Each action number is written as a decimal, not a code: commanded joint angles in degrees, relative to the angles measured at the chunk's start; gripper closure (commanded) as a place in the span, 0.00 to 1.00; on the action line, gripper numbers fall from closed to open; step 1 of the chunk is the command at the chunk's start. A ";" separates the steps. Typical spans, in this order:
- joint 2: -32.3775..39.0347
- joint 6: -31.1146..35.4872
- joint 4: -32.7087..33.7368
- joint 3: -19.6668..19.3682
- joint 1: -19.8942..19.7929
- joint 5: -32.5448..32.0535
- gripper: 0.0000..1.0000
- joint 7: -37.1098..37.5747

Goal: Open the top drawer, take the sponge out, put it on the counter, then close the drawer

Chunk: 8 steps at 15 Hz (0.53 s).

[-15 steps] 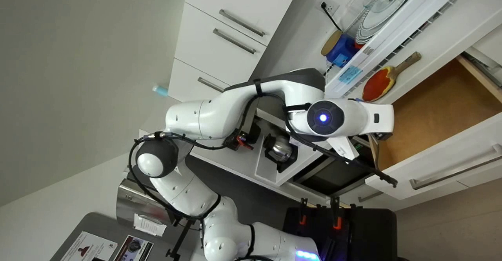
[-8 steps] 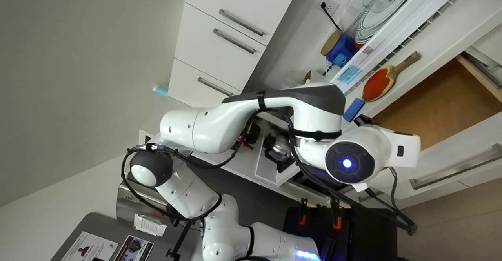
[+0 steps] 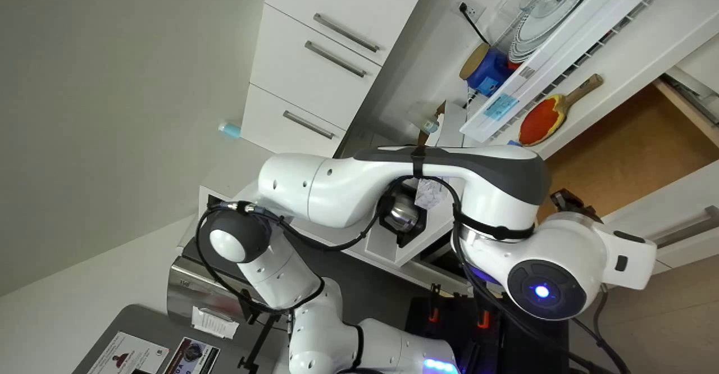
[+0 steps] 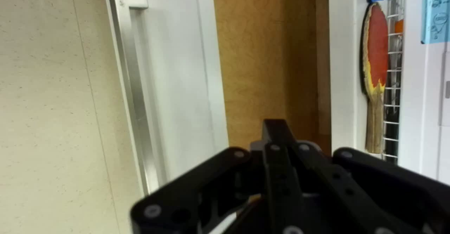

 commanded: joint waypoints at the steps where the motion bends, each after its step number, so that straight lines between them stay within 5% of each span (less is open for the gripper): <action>1: 5.41 1.70 3.99 0.91 -0.48 3.63 1.00 0.02; 8: 12.58 3.42 9.81 0.47 0.64 2.34 1.00 3.52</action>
